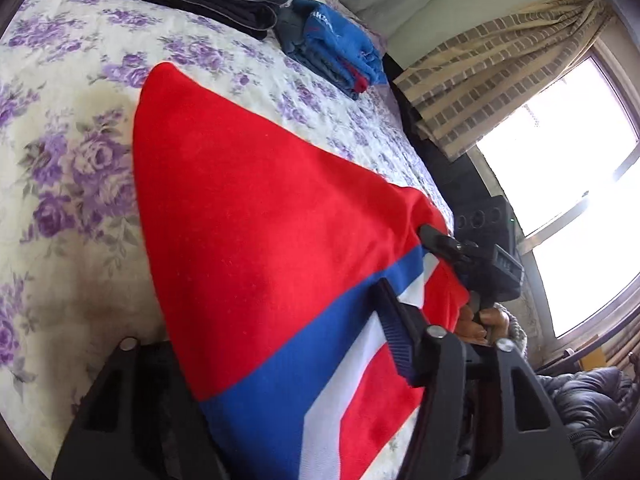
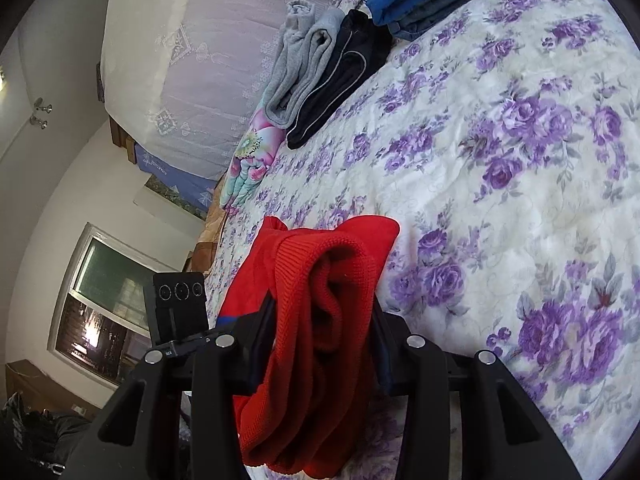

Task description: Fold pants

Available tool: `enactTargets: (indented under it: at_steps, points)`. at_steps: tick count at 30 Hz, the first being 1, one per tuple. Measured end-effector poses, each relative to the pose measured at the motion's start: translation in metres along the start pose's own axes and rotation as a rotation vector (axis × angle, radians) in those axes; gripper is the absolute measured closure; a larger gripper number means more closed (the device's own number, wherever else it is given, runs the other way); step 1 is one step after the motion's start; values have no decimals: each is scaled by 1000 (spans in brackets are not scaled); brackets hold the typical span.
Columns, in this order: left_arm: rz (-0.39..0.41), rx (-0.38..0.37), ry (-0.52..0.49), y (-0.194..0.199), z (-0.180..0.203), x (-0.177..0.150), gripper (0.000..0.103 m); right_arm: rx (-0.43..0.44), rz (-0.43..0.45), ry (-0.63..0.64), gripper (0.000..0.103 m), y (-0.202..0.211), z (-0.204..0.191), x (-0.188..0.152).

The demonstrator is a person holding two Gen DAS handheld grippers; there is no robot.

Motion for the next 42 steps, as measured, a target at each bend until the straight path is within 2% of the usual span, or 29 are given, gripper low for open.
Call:
enactTargets:
  at_steps: [2, 4, 11, 15, 20, 26, 28, 31, 35, 38, 40, 41, 42]
  points:
    - [6, -33, 47, 4, -2, 6, 68, 8, -8, 2, 61, 0, -2, 1]
    - [7, -35, 54, 6, 1, 8, 70, 21, -16, 3, 61, 2, -4, 3]
    - [9, -24, -79, 4, 46, 34, 74, 47, 39, 8, 61, 27, -8, 28]
    - [-14, -26, -161, -27, 69, 76, 74, 10, 106, 4, 61, 48, 0, 64]
    - [-2, -40, -269, -67, 108, 159, 74, -61, 223, 103, 62, 86, -10, 152]
    - [91, -25, -401, -102, 172, 306, 74, -142, 377, 248, 62, 122, -42, 302]
    - [113, -16, -390, -118, 181, 354, 74, -166, 417, 260, 62, 127, -41, 352]
    - [129, 17, -376, -151, 179, 406, 74, -207, 434, 252, 62, 119, -23, 415]
    - [124, 64, -340, -204, 150, 444, 74, -267, 429, 192, 62, 92, 28, 469]
    - [100, 93, -268, -248, 110, 456, 74, -321, 407, 126, 62, 65, 78, 486]
    - [60, 112, -216, -274, 80, 451, 73, -396, 373, 97, 62, 46, 116, 483]
    - [46, 124, -181, -287, 62, 448, 65, -433, 344, 65, 60, 36, 134, 477]
    - [54, 102, -148, -294, 51, 445, 62, -453, 333, 55, 58, 29, 148, 473]
Point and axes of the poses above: each gripper's, at about its wrist camera, not at the fingertips, and y roughly against the way its jaws point, z to its right, x to its top, the point moved 10 cm from there along -y, roughly the way its jaws point, and after that the axes turned 4 degrees about z, right-handed, at the moved point
